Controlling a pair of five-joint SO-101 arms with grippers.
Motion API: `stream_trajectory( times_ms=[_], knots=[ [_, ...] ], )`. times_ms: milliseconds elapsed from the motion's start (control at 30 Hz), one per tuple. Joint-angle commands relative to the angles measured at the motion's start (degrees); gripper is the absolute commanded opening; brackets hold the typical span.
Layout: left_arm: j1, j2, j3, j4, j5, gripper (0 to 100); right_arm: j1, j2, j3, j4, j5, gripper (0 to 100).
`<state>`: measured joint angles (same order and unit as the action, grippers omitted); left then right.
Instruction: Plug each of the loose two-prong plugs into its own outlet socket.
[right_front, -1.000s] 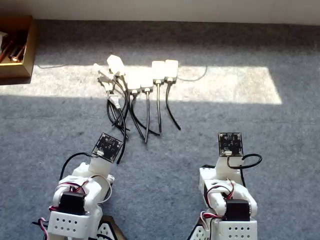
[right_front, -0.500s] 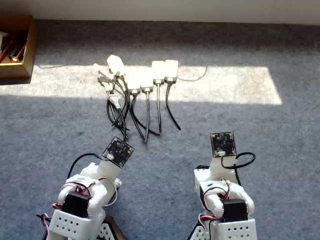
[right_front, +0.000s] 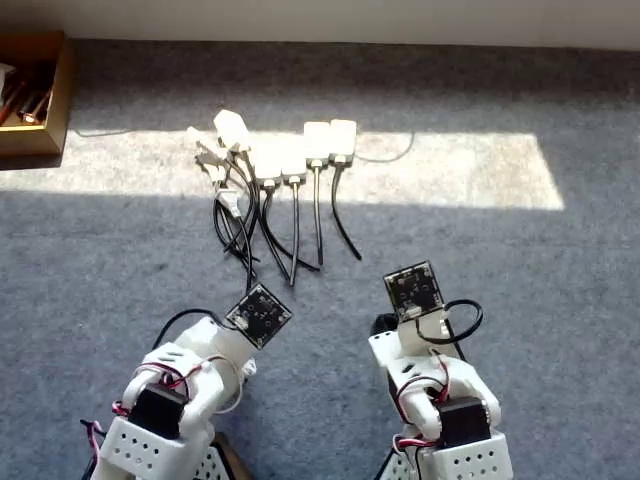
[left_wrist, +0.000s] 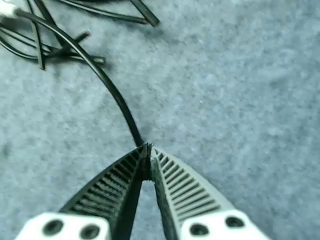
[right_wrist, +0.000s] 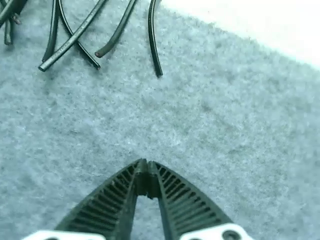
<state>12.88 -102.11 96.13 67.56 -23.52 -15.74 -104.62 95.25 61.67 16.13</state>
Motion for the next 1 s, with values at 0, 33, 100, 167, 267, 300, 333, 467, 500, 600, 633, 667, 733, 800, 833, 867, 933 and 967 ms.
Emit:
stream_trajectory(
  times_ms=[0,33,100,167,267,300,333,467,500,600,633,667,733,800,833,867,933,967],
  knots=[
    [-14.11,-0.31,1.1,-8.7,-4.31,1,3.47,-0.57,7.87,-5.93,14.59,0.9],
    [-18.51,-0.31,1.1,-11.43,-4.57,1,4.79,-0.57,7.87,-7.87,17.67,0.7],
    [-27.3,-0.31,1.1,-18.64,-4.22,1,8.48,-0.57,7.87,-11.21,20.13,0.6],
    [-33.89,-0.31,1.1,-25.85,-4.22,1,13.32,-0.57,7.87,-14.37,20.13,0.6],
    [-38.99,-0.22,1.1,-32.97,-4.22,1,21.49,-0.57,7.87,-18.33,19.52,0.6],
    [-38.99,-0.22,1.1,-34.2,-4.31,1,24.22,-0.57,7.78,-19.3,17.49,0.6],
    [-38.73,-0.22,1.1,-34.73,-4.31,1,26.15,-0.57,7.78,-19.74,14.77,0.6],
    [-36.35,-0.22,1.1,-34.9,-4.31,1,29.76,-0.57,7.78,-19.91,6.59,0.9],
    [-36.26,-0.22,1.1,-34.9,-4.31,1,29.58,-0.57,7.78,-20.0,6.42,0.9],
    [-37.32,-0.22,1.1,-34.73,-4.31,1,28.88,-0.57,7.78,-20.0,6.42,0.9],
    [-38.37,-0.22,1.1,-34.37,-4.31,1,29.05,-0.57,7.78,-20.0,6.42,0.9],
    [-38.99,-0.22,1.01,-33.58,-4.31,1,29.32,-0.57,7.78,-20.0,6.42,0.9],
    [-40.4,-0.31,0.31,-32.35,-4.48,1,31.25,-0.57,7.69,-20.09,6.15,0.9],
    [-41.71,-0.31,-0.57,-32.18,-4.48,1,33.1,-0.57,6.99,-22.11,6.07,0.9],
    [-42.07,-0.31,-0.75,-32.26,-4.48,1,33.8,-0.57,6.64,-23.69,5.98,0.7],
    [-42.24,-0.31,-0.84,-32.26,-4.22,1,34.33,-0.57,6.46,-25.27,5.36,0.7],
    [-42.24,-0.31,-0.92,-32.26,-2.73,1,34.59,-0.57,6.37,-28.53,-0.26,0.7],
    [-42.24,-0.31,-0.84,-32.26,0.09,1,34.68,-0.57,6.46,-30.29,-4.66,0.7]
  ],
)
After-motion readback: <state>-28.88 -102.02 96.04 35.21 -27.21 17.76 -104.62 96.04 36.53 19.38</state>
